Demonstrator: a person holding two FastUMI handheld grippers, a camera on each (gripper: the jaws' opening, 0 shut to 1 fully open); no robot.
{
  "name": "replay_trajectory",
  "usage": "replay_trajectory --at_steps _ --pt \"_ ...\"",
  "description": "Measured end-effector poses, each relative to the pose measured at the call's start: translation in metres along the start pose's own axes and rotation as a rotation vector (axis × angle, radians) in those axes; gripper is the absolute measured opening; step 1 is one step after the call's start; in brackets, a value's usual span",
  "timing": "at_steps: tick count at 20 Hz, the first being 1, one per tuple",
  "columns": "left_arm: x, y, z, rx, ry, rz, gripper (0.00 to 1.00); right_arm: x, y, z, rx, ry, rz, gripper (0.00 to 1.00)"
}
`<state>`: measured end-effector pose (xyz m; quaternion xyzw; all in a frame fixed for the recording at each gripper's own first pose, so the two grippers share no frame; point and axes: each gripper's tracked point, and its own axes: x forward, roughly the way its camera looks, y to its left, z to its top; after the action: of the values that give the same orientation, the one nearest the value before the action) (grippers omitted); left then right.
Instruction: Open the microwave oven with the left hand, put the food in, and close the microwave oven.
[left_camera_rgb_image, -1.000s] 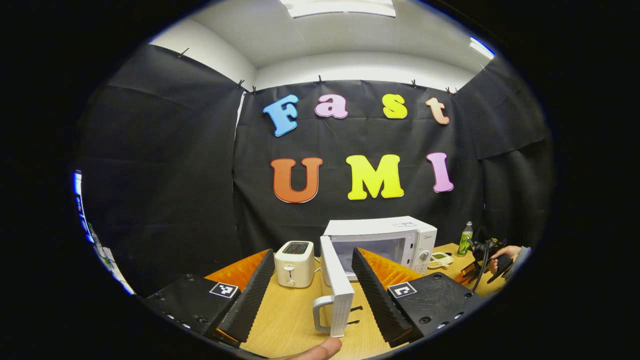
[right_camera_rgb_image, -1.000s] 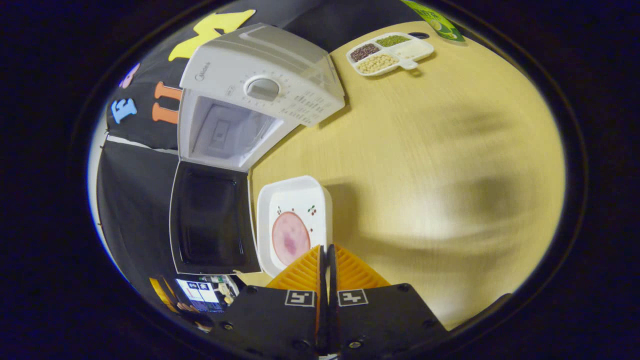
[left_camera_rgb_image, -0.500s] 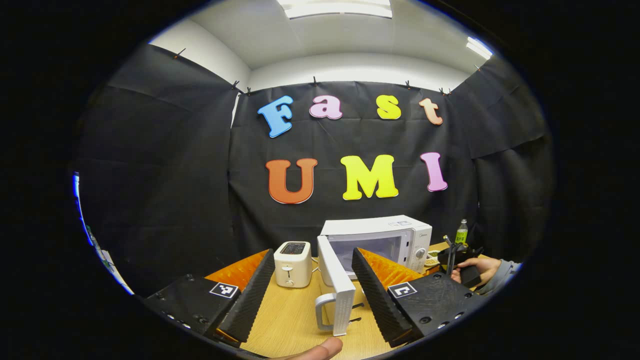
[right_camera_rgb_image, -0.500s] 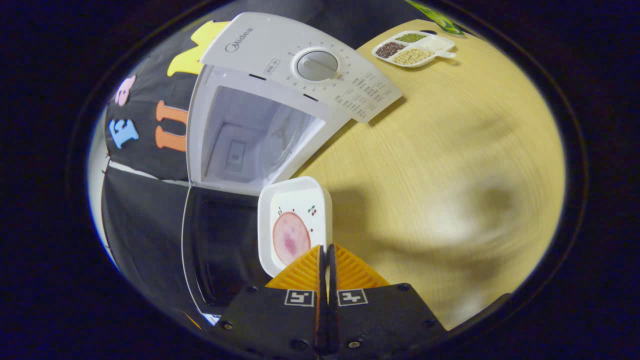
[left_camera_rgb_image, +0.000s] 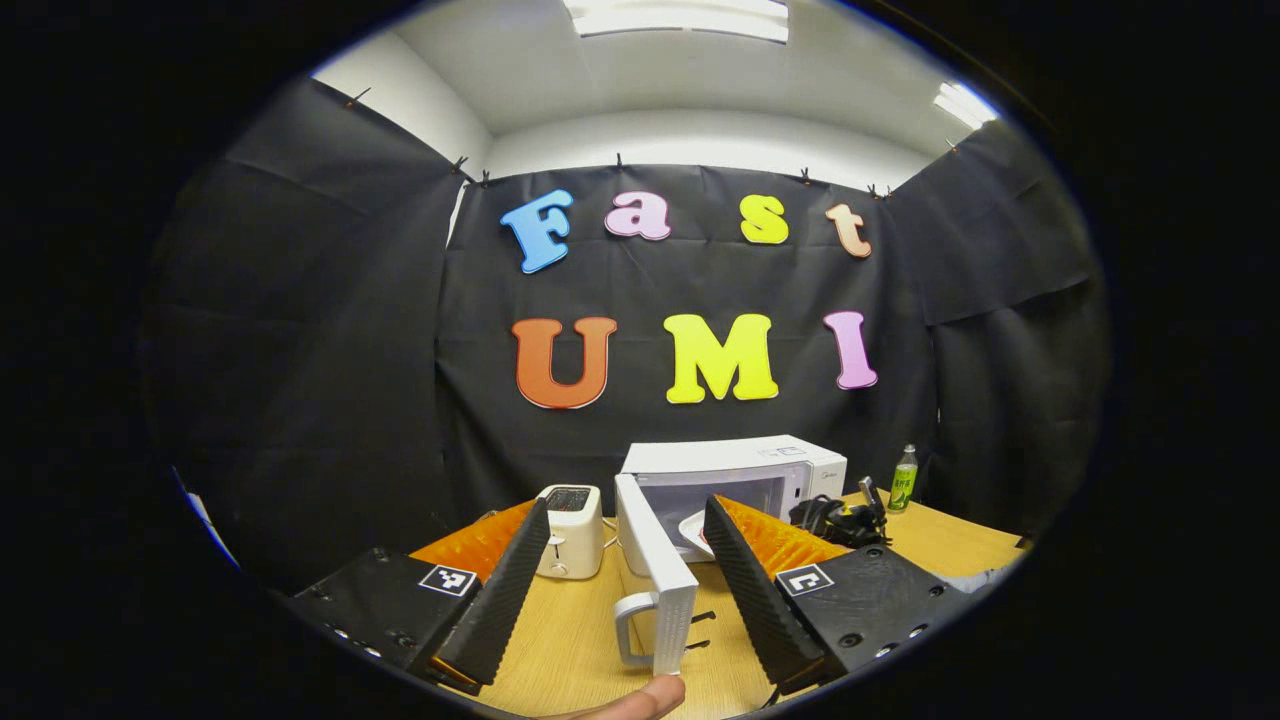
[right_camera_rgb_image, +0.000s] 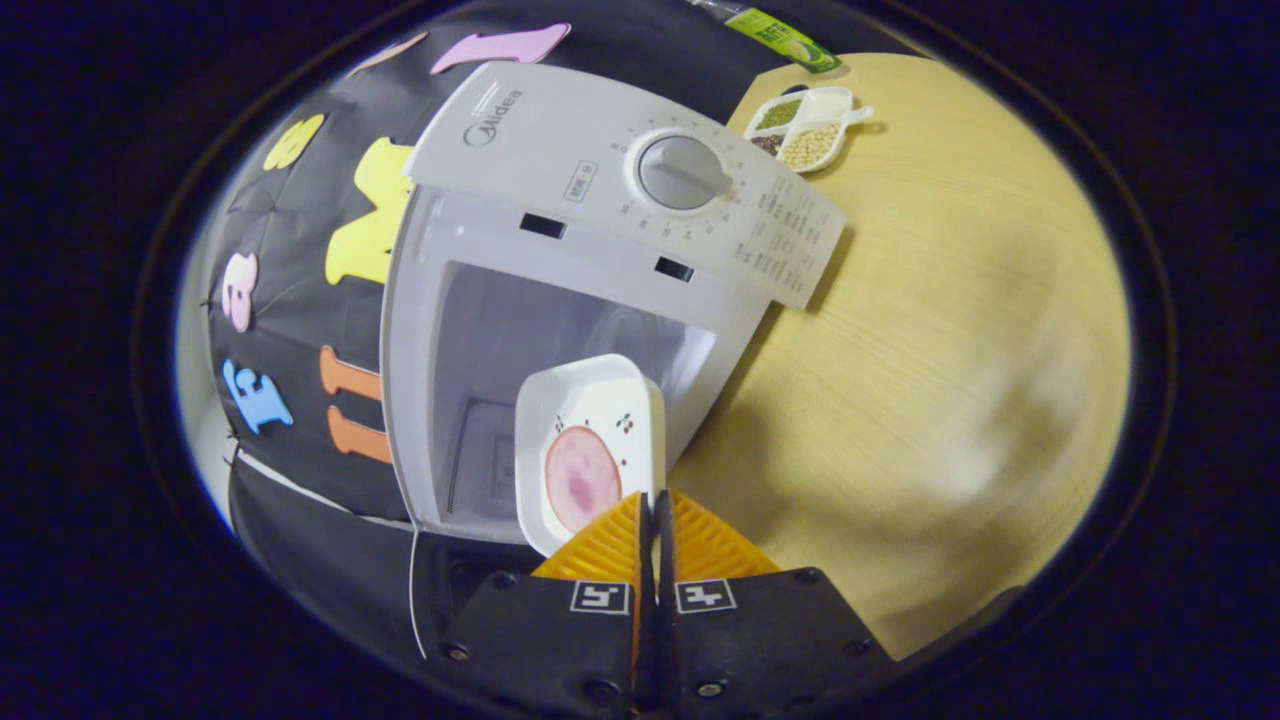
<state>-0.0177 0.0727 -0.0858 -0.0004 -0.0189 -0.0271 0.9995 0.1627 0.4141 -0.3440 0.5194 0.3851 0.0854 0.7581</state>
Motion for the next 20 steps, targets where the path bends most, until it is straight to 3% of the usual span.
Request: replay_trajectory --at_steps 2,3,8,12,18,19,20 --pt "0.004 0.003 -0.004 -0.013 0.008 -0.003 0.93 0.024 0.009 -0.001 0.058 -0.035 0.004 0.00" --pt "0.005 0.005 -0.007 -0.016 0.013 -0.001 0.93 0.035 0.012 0.000 0.075 -0.058 0.000 0.04" --pt "0.015 0.014 -0.015 -0.014 0.027 0.005 0.93 0.078 0.020 0.018 0.112 -0.178 -0.017 0.04" --pt "0.021 0.037 -0.018 0.022 0.007 0.090 0.93 0.099 0.023 0.034 0.091 -0.296 -0.025 0.05" --pt "0.021 0.037 -0.029 0.003 0.022 0.067 0.94 0.110 0.032 0.034 0.013 -0.369 -0.014 0.11" --pt "0.022 0.039 -0.031 -0.001 0.027 0.072 0.94 0.110 0.033 0.033 -0.011 -0.378 -0.016 0.04" --pt "0.021 0.040 -0.032 -0.009 0.031 0.073 0.94 0.110 0.034 0.032 -0.046 -0.386 -0.020 0.13"
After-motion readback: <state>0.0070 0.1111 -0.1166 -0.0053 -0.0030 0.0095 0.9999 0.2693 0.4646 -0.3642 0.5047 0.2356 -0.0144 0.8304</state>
